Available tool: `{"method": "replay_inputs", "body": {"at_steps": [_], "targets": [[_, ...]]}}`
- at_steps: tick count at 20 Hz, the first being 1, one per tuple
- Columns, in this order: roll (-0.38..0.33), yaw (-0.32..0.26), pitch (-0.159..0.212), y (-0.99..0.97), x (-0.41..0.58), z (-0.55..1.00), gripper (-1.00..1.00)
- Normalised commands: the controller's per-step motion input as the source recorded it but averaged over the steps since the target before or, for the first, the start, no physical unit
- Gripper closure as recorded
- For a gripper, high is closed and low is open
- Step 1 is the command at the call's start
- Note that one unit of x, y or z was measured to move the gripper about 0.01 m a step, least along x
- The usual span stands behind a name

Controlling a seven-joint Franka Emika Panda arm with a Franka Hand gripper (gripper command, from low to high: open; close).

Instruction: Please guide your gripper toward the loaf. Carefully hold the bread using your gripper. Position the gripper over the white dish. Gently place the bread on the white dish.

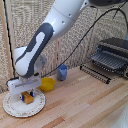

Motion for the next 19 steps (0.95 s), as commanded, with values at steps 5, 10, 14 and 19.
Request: {"method": "replay_inputs", "body": {"at_steps": [5,10,14,19], "targets": [[0.017,0.0,-0.002,0.23,0.075,-0.2,1.0],[0.0,0.0,-0.001,0.24,0.028,0.07,-1.0],[0.023,0.0,0.024,-0.06,0.021,0.64,-1.0],[0.053,-0.004,0.111,-0.14,0.045,0.87,-1.0]]}}
